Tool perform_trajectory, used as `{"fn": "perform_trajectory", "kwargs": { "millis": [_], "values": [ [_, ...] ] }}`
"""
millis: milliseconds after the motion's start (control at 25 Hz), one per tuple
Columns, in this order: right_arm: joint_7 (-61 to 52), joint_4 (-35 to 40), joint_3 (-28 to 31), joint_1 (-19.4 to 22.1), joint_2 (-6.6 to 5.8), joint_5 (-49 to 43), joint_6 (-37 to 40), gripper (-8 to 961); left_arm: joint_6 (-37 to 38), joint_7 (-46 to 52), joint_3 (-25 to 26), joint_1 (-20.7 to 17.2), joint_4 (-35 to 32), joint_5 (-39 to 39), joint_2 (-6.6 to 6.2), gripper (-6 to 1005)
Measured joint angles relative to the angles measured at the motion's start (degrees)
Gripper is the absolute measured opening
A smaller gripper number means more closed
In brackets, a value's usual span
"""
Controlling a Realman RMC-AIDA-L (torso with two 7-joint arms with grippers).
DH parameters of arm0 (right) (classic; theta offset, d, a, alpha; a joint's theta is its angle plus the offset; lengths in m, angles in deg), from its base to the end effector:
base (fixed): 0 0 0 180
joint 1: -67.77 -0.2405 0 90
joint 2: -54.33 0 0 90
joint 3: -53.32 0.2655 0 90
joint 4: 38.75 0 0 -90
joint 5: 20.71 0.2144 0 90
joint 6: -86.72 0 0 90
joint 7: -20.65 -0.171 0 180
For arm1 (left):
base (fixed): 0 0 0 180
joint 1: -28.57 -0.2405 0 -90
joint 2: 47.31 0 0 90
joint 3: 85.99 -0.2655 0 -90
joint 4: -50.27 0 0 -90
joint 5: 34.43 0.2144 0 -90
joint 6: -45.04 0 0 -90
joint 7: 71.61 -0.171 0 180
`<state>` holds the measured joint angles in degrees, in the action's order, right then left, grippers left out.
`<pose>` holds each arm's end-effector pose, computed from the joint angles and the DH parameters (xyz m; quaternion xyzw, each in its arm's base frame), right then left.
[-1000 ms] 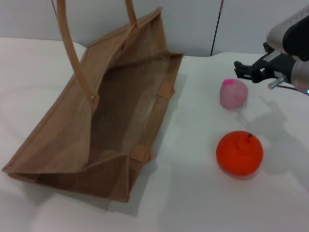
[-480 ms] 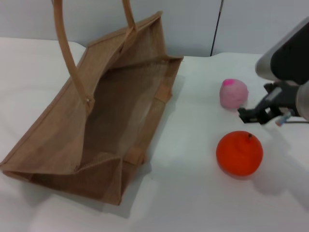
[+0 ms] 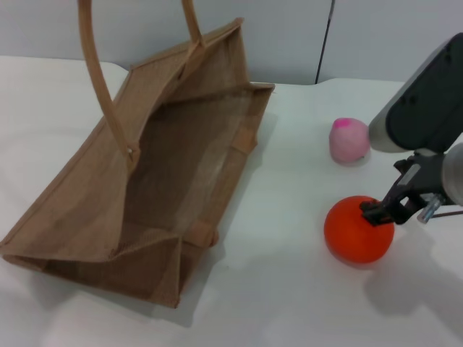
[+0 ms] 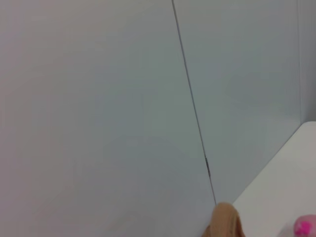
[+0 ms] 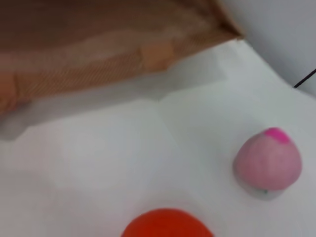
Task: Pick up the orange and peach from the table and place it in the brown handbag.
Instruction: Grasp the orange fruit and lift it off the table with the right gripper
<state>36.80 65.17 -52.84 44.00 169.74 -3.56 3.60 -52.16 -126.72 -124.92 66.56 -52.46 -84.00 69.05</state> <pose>0.1571 0.3342 -0.0273 -0.9073 0.1960 -0.2019 0.3124 -0.1187 0.3896 0.1692 -0.9124 -0.1372 -0.0931 0.3743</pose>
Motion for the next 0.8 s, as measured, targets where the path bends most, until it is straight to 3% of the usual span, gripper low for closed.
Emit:
{"fn": "perform_trajectory", "kwargs": {
  "millis": [800],
  "values": [
    [0.54,-14.22,-2.28,-4.88,0.17,3.68,3.7,837,-0.09,0.04,-0.15,-0.65,-0.19,-0.45,0.0,125]
  ]
}}
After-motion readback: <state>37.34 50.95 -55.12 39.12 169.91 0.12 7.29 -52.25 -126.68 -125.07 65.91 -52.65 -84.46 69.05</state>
